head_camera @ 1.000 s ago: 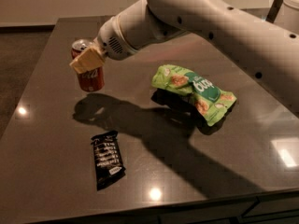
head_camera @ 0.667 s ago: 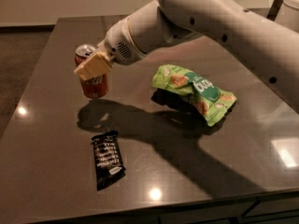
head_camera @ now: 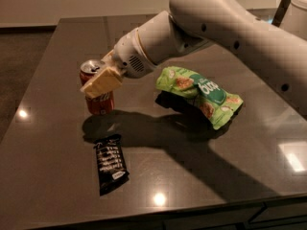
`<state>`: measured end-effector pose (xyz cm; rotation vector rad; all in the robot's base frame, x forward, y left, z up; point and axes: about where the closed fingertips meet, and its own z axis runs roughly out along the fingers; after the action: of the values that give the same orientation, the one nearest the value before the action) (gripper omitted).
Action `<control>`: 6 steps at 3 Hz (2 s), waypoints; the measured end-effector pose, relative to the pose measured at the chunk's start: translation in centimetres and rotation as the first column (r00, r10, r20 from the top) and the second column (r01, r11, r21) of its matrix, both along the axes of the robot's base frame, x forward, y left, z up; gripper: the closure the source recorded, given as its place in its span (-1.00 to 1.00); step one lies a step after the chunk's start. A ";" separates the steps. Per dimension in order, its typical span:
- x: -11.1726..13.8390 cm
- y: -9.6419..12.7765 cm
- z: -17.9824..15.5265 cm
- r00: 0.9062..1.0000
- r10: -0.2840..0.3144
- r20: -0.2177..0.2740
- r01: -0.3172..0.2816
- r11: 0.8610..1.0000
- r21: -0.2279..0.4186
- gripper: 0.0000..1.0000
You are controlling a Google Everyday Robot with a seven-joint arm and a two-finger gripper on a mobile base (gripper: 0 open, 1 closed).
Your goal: Move coke can near rxbar chocolate
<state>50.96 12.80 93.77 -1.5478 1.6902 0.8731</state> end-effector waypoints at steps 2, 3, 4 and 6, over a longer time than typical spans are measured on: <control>-1.9 -0.4 -1.3 0.995 0.098 -0.010 -0.098 0.995 -0.004 1.00; -2.6 -0.8 -2.2 0.993 0.115 0.005 -0.115 0.993 -0.016 0.66; -2.8 -1.2 -3.0 0.992 0.126 0.021 -0.125 0.992 -0.026 0.17; -3.0 -1.2 -3.3 0.990 0.138 0.027 -0.137 0.990 -0.032 -0.76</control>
Offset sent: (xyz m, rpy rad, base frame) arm -0.0261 -0.0125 -0.0228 -0.0034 0.0081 0.1362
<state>47.93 11.64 90.48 -1.7058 1.5974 0.8945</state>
